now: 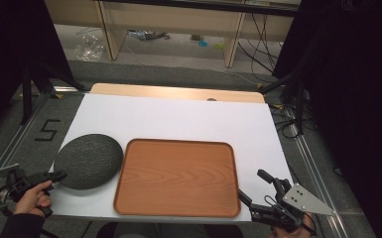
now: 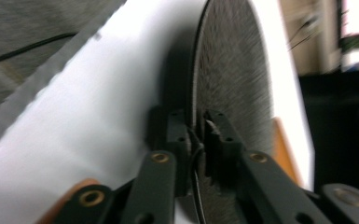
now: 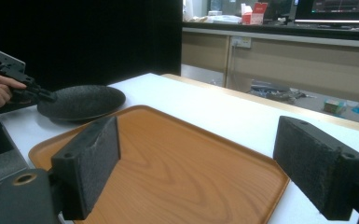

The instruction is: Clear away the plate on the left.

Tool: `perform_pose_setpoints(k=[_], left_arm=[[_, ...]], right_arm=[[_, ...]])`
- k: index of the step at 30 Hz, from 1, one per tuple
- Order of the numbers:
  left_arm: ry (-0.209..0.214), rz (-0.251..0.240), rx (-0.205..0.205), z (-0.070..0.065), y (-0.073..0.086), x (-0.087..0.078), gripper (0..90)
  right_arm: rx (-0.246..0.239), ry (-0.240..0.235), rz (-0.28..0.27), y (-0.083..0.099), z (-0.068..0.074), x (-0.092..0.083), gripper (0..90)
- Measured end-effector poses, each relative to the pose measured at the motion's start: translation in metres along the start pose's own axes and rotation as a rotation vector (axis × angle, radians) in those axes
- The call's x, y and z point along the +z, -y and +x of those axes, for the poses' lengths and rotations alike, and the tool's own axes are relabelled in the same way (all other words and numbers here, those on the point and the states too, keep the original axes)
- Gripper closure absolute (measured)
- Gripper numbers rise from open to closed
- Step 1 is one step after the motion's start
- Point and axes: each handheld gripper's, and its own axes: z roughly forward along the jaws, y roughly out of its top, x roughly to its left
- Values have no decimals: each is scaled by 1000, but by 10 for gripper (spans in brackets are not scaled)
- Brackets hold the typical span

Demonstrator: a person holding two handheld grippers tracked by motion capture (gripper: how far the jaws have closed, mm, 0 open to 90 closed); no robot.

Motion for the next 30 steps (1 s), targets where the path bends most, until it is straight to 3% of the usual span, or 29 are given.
perform_pose_setpoints(k=[3, 5, 14, 15, 21, 23, 25, 28, 30], left_arm=[[40, -38, -13, -2, 0, -1, 856], [45, -50, -15, -2, 0, -1, 858], [39, -89, -18, -4, 2, -2, 863], [39, -90, -14, -4, 2, -2, 863], [43, -110, 14, -9, 1, -4, 860], [42, -114, 2, -8, 1, -4, 860], [42, -125, -6, -6, 0, -5, 860], [45, -133, -12, -6, 0, -7, 858], [54, -142, -20, -6, -1, -7, 856]], right_arm=[[1, 8, 3, 0, 1, 0, 158], [13, 11, 11, 0, 1, -1, 158], [11, 7, 26, -1, 1, -3, 158], [11, 27, -8, 0, 1, -2, 158], [21, 8, -20, 0, 1, -1, 158], [12, 11, 6, -1, 1, -2, 158], [14, 24, -1, 0, 1, -2, 158], [17, 6, -5, -1, 1, -2, 158], [13, 26, -7, 0, 1, -1, 158]])
